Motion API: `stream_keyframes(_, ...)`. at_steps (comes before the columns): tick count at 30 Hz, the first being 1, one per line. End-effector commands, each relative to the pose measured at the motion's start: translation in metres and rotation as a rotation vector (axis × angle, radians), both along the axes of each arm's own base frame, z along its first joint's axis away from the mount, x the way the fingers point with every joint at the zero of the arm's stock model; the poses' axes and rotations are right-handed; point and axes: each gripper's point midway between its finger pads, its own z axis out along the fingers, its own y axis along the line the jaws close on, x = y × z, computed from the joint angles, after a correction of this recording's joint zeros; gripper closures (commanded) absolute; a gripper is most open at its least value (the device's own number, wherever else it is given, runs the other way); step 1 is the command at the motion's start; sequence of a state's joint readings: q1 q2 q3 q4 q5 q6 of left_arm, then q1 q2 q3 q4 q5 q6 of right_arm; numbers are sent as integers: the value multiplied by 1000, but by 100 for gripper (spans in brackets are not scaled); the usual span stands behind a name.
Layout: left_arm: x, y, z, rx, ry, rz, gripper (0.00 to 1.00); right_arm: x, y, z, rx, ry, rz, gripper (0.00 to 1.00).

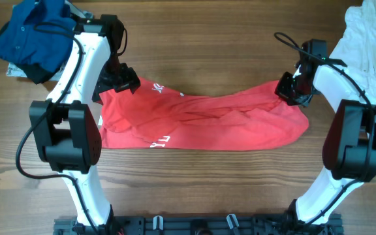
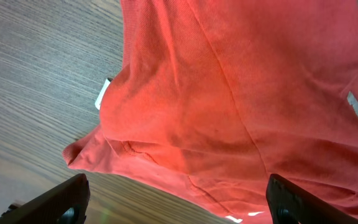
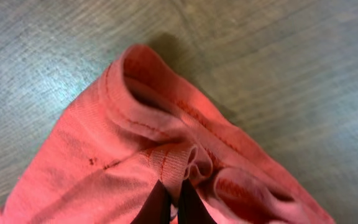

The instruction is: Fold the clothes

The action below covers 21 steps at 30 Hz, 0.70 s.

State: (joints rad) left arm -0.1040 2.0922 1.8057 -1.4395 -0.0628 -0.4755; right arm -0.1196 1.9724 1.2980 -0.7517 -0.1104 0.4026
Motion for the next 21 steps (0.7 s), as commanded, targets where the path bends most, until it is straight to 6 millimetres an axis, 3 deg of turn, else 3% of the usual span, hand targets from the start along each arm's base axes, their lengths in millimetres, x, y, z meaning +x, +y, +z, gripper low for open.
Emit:
stream_keyframes(1, -1, 1, 5, 8, -12, -6, 9, -1, -7, 53, -41, -94, -39, 96)
stream_keyframes(4, -1, 1, 5, 8, -12, -6, 8, -17, -5, 91, -41, -128, -54, 96)
stream_keyframes(5, -1, 1, 5, 8, -12, -5, 8, -21, -5, 92, -41, -118, -54, 96)
stream_keyframes(11, -1, 1, 5, 8, -12, -5, 8, -49, -4, 87, -48, -4, -56, 96)
stream_keyframes(16, -1, 1, 5, 9, -12, -6, 8, -83, -49, 81, -295, 124, -251, 96)
stream_keyframes(19, -1, 1, 5, 9, -12, -6, 6, -85, -48, 74, -260, 126, -282, 93)
stream_keyframes(20, -1, 1, 5, 9, -12, -6, 6, -78, -42, 73, -227, 103, -203, 69)
stream_keyframes(21, -1, 1, 5, 9, -12, -6, 6, -74, -35, 72, -188, 92, -140, 38)
